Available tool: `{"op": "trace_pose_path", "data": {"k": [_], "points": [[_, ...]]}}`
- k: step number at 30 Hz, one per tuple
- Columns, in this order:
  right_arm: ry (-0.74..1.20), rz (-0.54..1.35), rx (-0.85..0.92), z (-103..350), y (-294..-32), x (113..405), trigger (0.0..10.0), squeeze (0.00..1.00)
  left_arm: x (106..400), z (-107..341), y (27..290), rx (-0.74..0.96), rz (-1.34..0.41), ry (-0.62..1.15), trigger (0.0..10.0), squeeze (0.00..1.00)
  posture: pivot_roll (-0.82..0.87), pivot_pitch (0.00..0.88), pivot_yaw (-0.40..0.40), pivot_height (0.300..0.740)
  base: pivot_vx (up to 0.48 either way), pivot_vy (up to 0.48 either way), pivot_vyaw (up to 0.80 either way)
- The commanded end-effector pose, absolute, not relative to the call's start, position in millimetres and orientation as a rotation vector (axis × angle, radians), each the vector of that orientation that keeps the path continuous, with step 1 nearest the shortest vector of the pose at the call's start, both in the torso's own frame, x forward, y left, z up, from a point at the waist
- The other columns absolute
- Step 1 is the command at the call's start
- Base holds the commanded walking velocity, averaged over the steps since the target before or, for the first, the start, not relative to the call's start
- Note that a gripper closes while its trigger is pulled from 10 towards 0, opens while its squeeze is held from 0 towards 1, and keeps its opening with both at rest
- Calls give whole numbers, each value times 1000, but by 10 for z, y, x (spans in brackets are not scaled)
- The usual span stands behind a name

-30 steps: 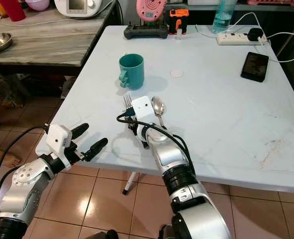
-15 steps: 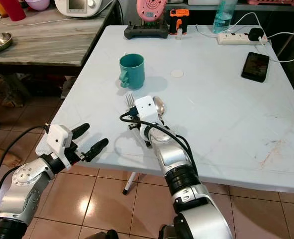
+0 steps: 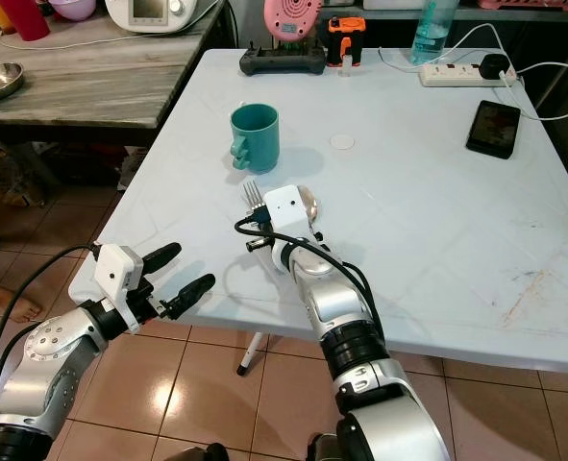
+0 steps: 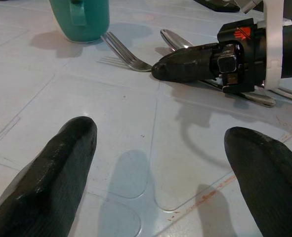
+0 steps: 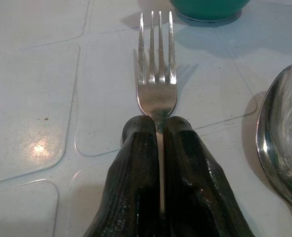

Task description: Setting the table

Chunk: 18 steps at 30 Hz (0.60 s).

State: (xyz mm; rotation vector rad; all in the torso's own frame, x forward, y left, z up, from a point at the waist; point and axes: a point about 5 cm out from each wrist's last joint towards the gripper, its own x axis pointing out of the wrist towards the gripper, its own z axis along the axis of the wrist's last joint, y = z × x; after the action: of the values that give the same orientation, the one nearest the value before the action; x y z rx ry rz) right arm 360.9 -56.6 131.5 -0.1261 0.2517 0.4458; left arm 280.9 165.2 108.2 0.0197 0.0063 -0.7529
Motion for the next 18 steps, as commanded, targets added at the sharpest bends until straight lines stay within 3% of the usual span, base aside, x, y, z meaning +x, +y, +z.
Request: {"op": "trace_pose_path", "data": {"k": [1, 6, 12, 17, 18], "points": [[420, 428, -112, 960, -634, 3487, 0, 0, 2799, 1085, 1701, 43, -751, 18, 10000, 0, -175, 158, 77, 740, 0, 0, 0], [414, 422, -100, 967, -637, 3488, 0, 0, 2799, 1080, 1699, 45, -744, 19, 10000, 0, -175, 159, 78, 740, 0, 0, 0], [236, 360, -32, 1302, -689, 3558, 0, 0, 2939, 1111, 1811, 84, -559, -2, 10000, 0, -170, 155, 76, 740, 0, 0, 0], [134, 289, 21, 1503, -893, 3492, 0, 0, 3047, 1164, 1935, 75, -387, -26, 10000, 0, -166, 144, 77, 740, 0, 0, 0], [126, 270, 27, 1512, -942, 3469, 10000, 0, 3055, 1161, 1940, 65, -372, -24, 10000, 0, -168, 135, 79, 740, 0, 0, 0]]}}
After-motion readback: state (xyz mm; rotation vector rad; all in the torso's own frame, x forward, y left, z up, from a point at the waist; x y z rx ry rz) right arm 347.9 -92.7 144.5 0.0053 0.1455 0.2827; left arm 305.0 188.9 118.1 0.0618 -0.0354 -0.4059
